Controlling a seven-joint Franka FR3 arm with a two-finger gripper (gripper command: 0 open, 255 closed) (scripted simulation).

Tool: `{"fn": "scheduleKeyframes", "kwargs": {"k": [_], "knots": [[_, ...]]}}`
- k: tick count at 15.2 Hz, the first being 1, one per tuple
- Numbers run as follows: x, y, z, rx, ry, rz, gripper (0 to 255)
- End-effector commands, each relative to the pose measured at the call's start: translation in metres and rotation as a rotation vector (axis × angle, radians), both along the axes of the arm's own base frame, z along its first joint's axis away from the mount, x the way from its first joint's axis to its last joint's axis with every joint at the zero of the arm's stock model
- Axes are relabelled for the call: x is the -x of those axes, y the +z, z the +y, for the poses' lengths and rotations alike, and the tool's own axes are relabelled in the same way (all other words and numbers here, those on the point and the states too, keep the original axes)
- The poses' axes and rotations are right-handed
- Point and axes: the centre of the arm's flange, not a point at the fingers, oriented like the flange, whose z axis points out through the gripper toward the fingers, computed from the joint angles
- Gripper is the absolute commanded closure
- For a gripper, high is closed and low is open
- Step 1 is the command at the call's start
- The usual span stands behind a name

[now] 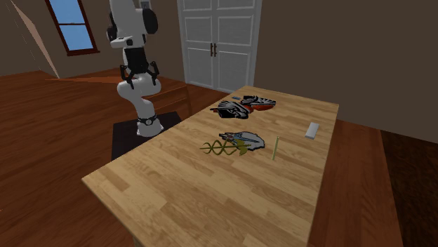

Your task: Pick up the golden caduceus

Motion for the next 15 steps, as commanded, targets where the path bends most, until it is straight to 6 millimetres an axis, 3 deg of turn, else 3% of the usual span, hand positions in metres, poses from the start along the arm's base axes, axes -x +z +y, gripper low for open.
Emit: {"fn": "scheduleKeyframes", "kwargs": {"k": [1, 8, 15], "knots": [[0.0, 0.0, 0.0, 0.0, 0.0, 0.0, 0], [0.001, -0.048, 0.089, 0.042, -0.165, -0.004, 0], [-0.013, -0.1, 0.174, 0.084, -0.331, -0.008, 0]]}}
